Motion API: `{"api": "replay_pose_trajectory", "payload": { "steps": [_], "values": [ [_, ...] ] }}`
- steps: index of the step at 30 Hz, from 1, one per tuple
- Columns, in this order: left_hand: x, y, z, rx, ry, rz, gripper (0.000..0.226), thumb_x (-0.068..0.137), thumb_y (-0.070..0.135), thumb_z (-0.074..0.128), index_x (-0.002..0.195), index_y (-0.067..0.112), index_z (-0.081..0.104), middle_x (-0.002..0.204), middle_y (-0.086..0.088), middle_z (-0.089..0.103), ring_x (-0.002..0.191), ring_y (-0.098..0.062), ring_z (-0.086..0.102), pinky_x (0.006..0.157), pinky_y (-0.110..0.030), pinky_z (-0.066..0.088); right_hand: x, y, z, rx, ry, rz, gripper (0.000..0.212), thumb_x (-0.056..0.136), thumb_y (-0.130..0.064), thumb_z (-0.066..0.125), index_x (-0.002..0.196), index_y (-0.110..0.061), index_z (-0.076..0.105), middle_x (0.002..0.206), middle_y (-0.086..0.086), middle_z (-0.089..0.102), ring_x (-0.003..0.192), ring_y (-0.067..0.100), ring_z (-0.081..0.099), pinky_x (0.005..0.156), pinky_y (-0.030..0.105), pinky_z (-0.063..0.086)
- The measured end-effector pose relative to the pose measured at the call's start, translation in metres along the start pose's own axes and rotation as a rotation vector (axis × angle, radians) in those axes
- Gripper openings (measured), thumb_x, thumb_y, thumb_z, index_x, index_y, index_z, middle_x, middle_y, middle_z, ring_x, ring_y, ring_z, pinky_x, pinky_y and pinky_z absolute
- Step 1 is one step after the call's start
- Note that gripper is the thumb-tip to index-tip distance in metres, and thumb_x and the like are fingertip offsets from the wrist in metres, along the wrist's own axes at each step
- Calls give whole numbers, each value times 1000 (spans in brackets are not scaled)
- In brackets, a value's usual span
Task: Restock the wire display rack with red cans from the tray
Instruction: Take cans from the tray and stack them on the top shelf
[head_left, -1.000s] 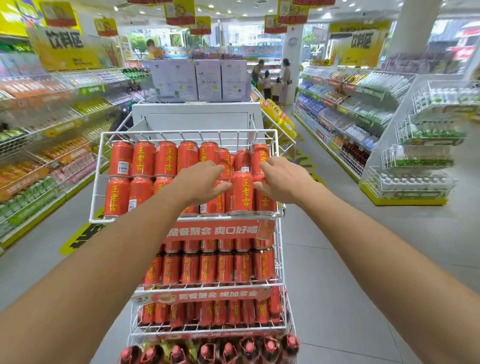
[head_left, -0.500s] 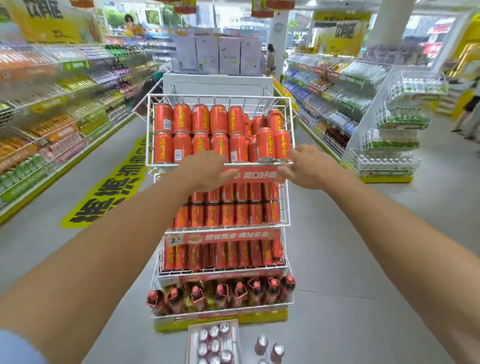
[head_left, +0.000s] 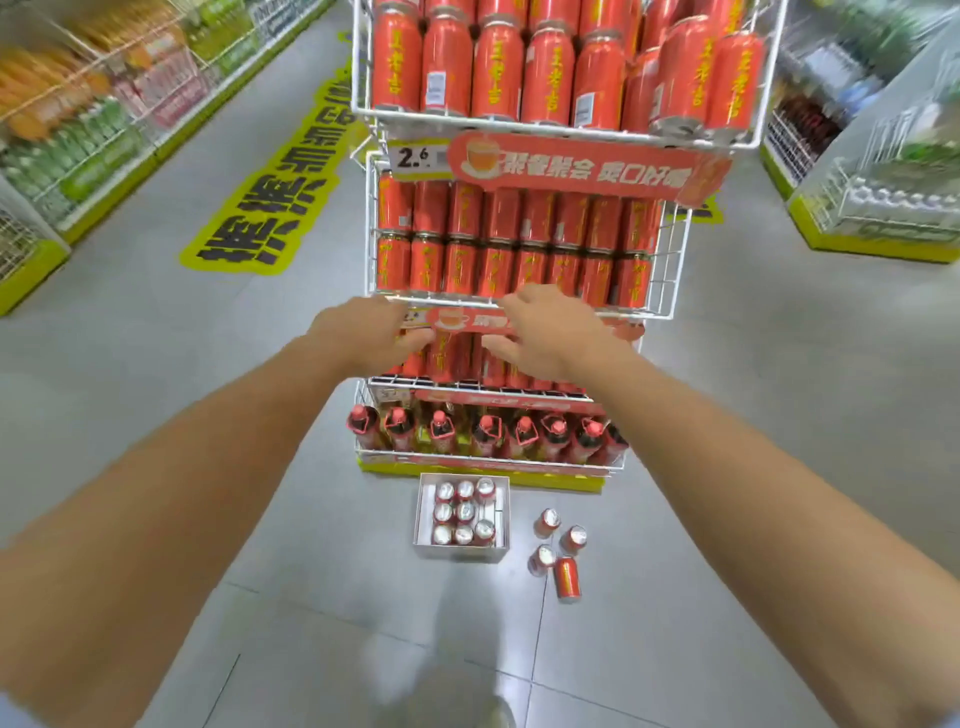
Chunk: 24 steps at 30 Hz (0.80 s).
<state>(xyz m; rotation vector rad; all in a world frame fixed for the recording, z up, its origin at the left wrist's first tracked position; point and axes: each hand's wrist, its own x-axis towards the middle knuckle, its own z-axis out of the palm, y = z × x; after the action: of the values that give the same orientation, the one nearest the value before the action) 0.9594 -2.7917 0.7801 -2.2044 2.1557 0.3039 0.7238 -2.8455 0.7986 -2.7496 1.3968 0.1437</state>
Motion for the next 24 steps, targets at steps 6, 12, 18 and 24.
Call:
{"api": "replay_pose_trajectory", "payload": {
  "steps": [6, 12, 18, 24],
  "values": [
    [18, -6, 123, -49, -158, -45, 52, 101, 61, 40, 117, 15, 58, 112, -9, 63, 108, -32, 62, 81, -42, 50, 30, 0, 136, 22, -150, -77, 65, 101, -62, 39, 141, -13, 53, 138, 12, 57, 131, 34, 50, 100, 49, 50],
    [33, -14, 243, -98, -276, -22, 57, 100, 62, 40, 129, 16, 57, 125, -10, 62, 117, -34, 60, 87, -45, 52, 34, 8, 270, 80, -319, -64, 63, 101, -59, 41, 142, -13, 51, 136, 12, 55, 129, 34, 50, 98, 47, 47],
    [71, -30, 387, -106, -351, 13, 85, 87, 76, 21, 146, 21, 46, 150, -8, 53, 135, -34, 53, 98, -49, 51, 50, 11, 427, 135, -446, -10, 58, 102, -55, 45, 142, -14, 51, 143, 13, 51, 135, 34, 46, 103, 45, 44],
    [117, -48, 567, -115, -399, 19, 62, 100, 61, 40, 142, 16, 50, 142, -12, 55, 132, -36, 51, 101, -48, 47, 80, 21, 594, 106, -484, -1, 61, 102, -56, 41, 147, -14, 46, 147, 14, 51, 135, 35, 47, 104, 46, 45]
  ]
}}
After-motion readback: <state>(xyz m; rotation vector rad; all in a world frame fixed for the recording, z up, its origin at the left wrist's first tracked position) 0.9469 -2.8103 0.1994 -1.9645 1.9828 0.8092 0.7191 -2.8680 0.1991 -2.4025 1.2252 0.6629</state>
